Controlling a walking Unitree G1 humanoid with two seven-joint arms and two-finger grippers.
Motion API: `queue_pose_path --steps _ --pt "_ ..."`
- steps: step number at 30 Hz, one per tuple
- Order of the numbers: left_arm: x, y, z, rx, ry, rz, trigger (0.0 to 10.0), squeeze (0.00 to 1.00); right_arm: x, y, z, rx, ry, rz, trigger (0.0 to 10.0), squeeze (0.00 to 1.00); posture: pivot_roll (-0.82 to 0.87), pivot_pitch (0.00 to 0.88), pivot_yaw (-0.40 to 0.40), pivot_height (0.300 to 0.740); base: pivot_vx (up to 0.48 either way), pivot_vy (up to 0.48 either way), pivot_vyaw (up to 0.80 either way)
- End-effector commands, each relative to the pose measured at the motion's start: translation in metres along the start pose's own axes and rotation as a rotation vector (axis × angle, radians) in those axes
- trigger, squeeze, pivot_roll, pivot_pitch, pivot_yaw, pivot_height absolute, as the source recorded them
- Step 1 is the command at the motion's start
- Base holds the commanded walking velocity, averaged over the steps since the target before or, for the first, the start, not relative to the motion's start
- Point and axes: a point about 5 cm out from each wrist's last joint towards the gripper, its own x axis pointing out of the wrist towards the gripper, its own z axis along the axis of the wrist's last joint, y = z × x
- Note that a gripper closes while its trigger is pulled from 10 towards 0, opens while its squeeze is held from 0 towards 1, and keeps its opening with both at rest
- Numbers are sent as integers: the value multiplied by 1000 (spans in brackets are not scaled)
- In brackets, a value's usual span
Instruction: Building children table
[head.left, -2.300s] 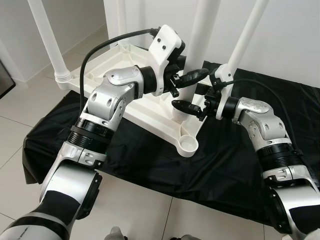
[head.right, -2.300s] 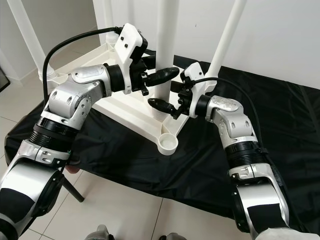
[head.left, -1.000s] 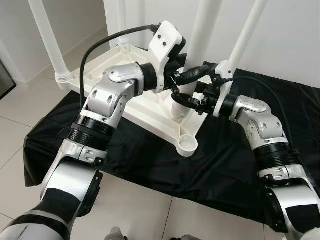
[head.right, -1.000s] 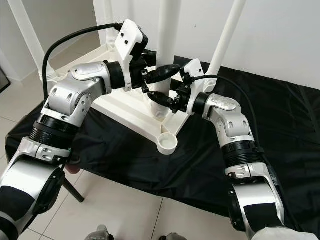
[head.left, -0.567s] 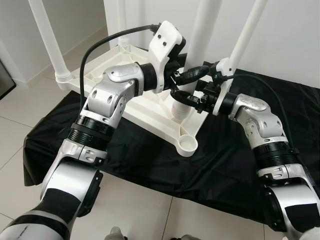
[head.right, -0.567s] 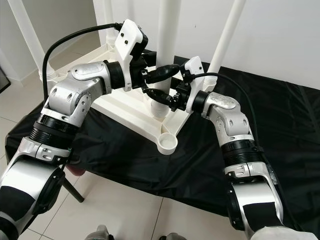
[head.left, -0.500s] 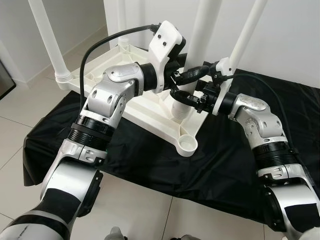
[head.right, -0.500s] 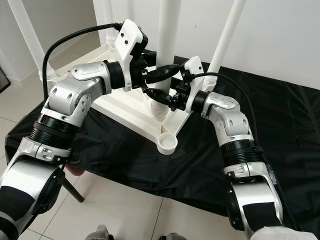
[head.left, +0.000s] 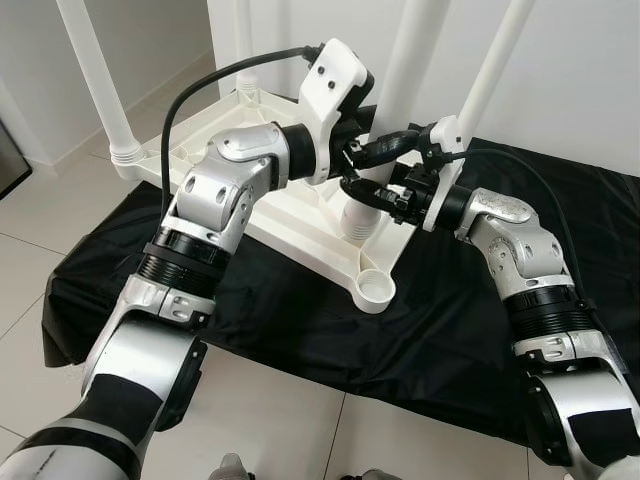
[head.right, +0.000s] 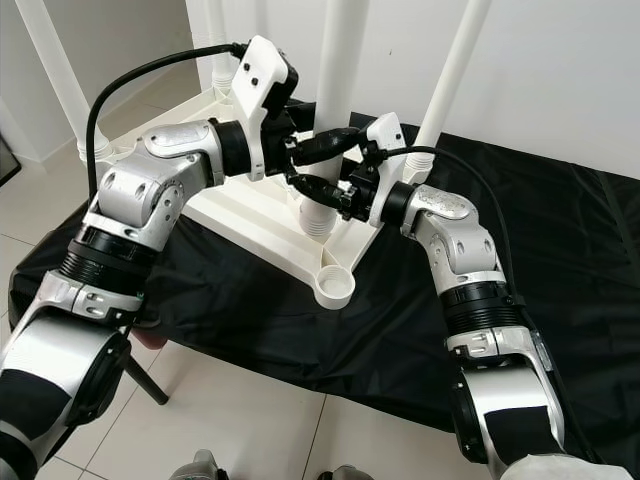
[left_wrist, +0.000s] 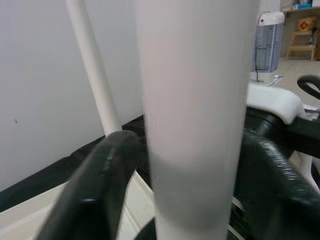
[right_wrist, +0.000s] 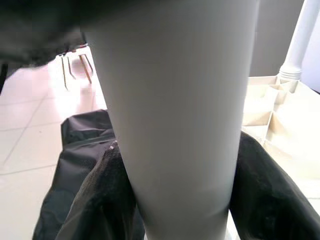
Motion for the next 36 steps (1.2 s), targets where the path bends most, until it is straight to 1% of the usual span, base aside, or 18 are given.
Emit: queue_pose_path --steps 1,6,7,17,20,21,22,26,29,36 --pt "-1 4 3 -5 -2 28 10000 1000 -1 0 1 14 -19 -9 10000 0 16 0 -75 740 0 0 0" --pt "-2 6 2 -15 3 41 10000 1000 -1 -2 2 10 -27 -25 10000 0 16 0 -75 740 0 0 0" --pt "-2 5 1 -7 7 35 10000 0 -2 -3 2 10 -28 -31 10000 0 16 0 -75 740 0 0 0" --pt "-2 6 3 2 -3 29 10000 0 -1 -5 1 14 -25 -49 10000 0 16 0 -72 740 0 0 0" --pt "-3 1 5 0 -6 -28 10000 0 -1 -6 2 16 -27 -56 10000 0 15 0 -74 740 0 0 0" --pt "-3 1 5 0 -6 -28 10000 0 -1 -6 2 16 -27 -56 10000 0 15 0 -74 740 0 0 0" --pt "-4 -3 4 -11 -3 -62 10000 0 -1 -7 2 16 -27 -63 10000 0 15 0 -74 740 0 0 0" --pt "-5 -5 4 -22 -9 -81 10000 0 -1 -7 2 19 -30 -68 10000 0 16 0 -75 740 0 0 0" --pt "-11 -15 0 -26 11 -173 10000 0 -1 -13 4 36 -46 -118 10000 0 19 0 -76 740 0 0 0" --pt "-16 -16 -3 -29 16 -182 10000 0 -4 -21 4 43 -53 -182 10000 0 19 0 -76 740 0 0 0"
